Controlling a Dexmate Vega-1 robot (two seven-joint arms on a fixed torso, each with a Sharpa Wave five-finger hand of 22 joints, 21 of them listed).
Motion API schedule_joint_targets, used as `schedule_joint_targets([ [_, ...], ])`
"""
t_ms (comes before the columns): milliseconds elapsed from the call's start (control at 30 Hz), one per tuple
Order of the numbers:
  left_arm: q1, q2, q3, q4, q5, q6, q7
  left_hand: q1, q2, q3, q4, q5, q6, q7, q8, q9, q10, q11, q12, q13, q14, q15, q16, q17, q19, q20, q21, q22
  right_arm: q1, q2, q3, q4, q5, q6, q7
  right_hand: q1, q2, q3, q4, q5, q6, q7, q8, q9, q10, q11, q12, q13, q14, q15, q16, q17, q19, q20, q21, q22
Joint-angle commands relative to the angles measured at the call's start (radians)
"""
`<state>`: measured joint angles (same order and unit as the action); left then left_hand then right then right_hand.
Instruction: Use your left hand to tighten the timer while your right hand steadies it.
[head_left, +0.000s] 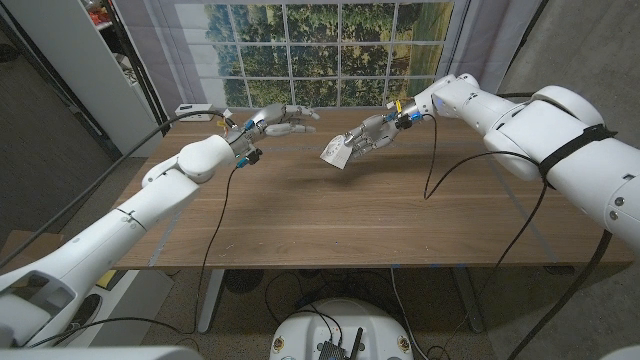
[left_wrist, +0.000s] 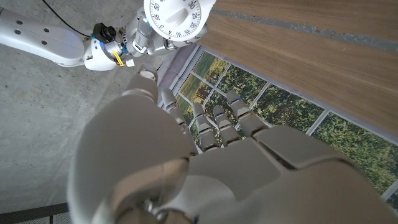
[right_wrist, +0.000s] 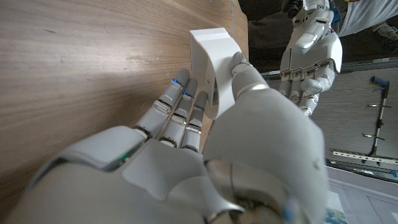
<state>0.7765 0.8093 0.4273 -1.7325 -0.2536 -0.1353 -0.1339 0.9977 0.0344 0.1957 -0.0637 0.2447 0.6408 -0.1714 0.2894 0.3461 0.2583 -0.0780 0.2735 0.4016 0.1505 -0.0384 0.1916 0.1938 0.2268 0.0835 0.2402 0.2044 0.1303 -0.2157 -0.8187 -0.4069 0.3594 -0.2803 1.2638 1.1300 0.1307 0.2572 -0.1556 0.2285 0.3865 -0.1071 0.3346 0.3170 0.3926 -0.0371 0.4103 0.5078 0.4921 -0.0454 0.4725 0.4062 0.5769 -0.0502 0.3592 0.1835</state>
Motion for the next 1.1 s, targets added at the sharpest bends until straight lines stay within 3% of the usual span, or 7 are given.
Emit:
schedule_joint_targets([
  [33, 0.002, -0.019, 0.025, 0.027, -0.008, 0.032, 0.034, -0.007, -0.007, -0.009, 0.001, 0.014, -0.010, 0.004, -0.006, 0.006, -0.018, 0.004, -0.006, 0.005, -0.013, -0.021, -0.004, 0.001, -0.010, 0.003, -0.005, 0.000, -0.080, -0.071, 0.080, -0.168, 0.077, -0.032, -0.028, -0.004, 0.008, 0.008, 0.006, 0.005, 0.023, 0.017, 0.006, 0.005, 0.002, -0.005, -0.002, 0.002, 0.003, -0.172, -0.005, 0.003, -0.004, -0.056, 0.004, 0.003],
  [100, 0.001, -0.031, 0.034, 0.031, 0.009, 0.028, 0.054, -0.009, -0.007, -0.012, 0.003, 0.016, -0.005, 0.013, -0.004, 0.007, -0.018, 0.004, -0.006, 0.005, -0.014, -0.019, -0.004, 0.001, -0.010, 0.003, -0.005, 0.000, -0.116, -0.103, 0.100, -0.260, 0.102, -0.061, -0.059, -0.003, 0.007, 0.008, 0.006, 0.005, 0.024, 0.017, 0.006, 0.005, 0.003, -0.005, -0.002, 0.003, 0.003, -0.172, -0.006, 0.003, -0.004, -0.057, 0.004, 0.003],
  [267, -0.009, -0.042, 0.055, 0.038, 0.025, 0.021, 0.050, -0.003, 0.002, -0.012, 0.002, 0.024, 0.021, 0.006, 0.005, 0.009, -0.013, 0.001, -0.002, 0.007, -0.014, -0.017, -0.001, 0.002, -0.011, 0.007, -0.005, 0.000, -0.139, -0.122, 0.102, -0.324, 0.133, -0.084, -0.073, -0.003, 0.008, 0.009, 0.006, 0.005, 0.025, 0.018, 0.006, 0.005, 0.004, -0.006, -0.003, 0.004, 0.002, -0.172, -0.007, 0.004, -0.004, -0.057, 0.004, 0.003],
  [700, -0.019, -0.052, 0.061, 0.043, 0.031, -0.007, 0.046, 0.020, 0.024, -0.008, -0.004, 0.041, 0.065, -0.036, 0.012, 0.006, -0.006, -0.011, 0.002, 0.010, -0.008, -0.022, 0.005, 0.002, -0.011, 0.009, -0.004, 0.000, -0.120, -0.103, 0.063, -0.297, 0.149, -0.078, -0.015, -0.008, 0.009, 0.008, 0.009, 0.006, 0.027, 0.020, 0.005, 0.005, 0.004, 0.001, -0.007, 0.006, 0.001, -0.169, -0.010, 0.006, -0.005, -0.058, 0.004, 0.003],
  [1100, -0.045, -0.054, 0.074, 0.060, 0.027, -0.006, 0.012, 0.035, 0.037, -0.012, -0.006, 0.054, 0.155, -0.039, 0.028, -0.009, 0.002, -0.030, 0.006, 0.012, -0.004, -0.028, 0.009, 0.003, -0.008, 0.009, -0.002, 0.000, -0.077, -0.058, 0.036, -0.187, 0.126, -0.034, 0.038, -0.009, 0.010, 0.009, 0.009, 0.006, 0.024, 0.021, 0.002, 0.005, -0.002, -0.002, -0.012, 0.009, -0.005, -0.168, -0.013, 0.008, -0.008, -0.057, 0.003, 0.002],
])
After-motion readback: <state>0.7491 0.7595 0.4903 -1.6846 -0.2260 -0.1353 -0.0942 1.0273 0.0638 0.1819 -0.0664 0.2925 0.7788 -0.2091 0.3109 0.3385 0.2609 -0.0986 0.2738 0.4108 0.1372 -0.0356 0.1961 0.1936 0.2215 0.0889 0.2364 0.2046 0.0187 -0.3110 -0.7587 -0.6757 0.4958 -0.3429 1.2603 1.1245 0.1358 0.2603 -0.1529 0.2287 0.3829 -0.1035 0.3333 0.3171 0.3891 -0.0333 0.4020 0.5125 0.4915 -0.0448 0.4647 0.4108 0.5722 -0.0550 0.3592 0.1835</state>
